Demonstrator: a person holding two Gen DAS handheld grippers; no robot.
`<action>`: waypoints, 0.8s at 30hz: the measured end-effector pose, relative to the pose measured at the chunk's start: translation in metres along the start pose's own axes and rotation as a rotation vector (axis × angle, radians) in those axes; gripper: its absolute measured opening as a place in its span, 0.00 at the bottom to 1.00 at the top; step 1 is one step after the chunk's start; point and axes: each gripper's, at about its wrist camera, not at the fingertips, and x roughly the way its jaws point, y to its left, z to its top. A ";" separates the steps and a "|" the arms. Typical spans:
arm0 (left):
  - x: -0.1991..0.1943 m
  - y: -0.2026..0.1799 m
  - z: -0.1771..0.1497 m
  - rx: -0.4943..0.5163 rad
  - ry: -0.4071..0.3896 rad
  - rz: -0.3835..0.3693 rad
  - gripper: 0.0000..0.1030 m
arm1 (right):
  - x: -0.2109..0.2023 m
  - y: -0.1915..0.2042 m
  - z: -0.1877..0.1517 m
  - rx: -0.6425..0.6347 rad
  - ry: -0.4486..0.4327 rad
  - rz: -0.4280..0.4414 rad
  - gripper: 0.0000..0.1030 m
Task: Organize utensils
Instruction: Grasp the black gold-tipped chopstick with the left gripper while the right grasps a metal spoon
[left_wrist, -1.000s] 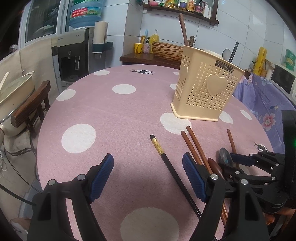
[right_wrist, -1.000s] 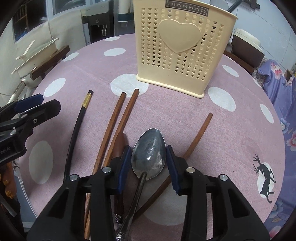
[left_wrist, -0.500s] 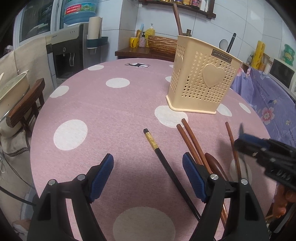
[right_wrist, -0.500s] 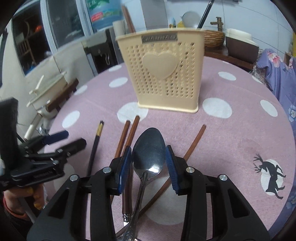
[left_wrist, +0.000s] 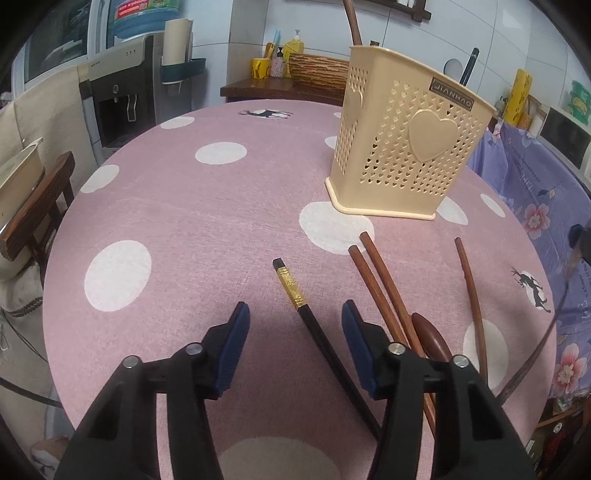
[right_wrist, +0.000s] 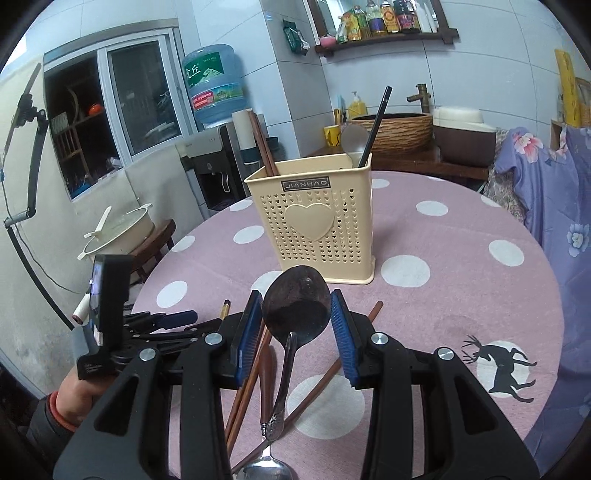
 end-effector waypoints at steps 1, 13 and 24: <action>0.002 -0.001 0.001 0.002 0.008 0.004 0.43 | 0.000 0.001 -0.001 -0.004 -0.002 -0.001 0.37; 0.021 -0.017 0.011 0.053 0.060 0.078 0.22 | -0.009 0.003 -0.005 -0.013 -0.028 -0.001 0.37; 0.031 -0.033 0.021 0.088 0.071 0.124 0.10 | -0.010 -0.003 -0.007 -0.002 -0.034 -0.001 0.37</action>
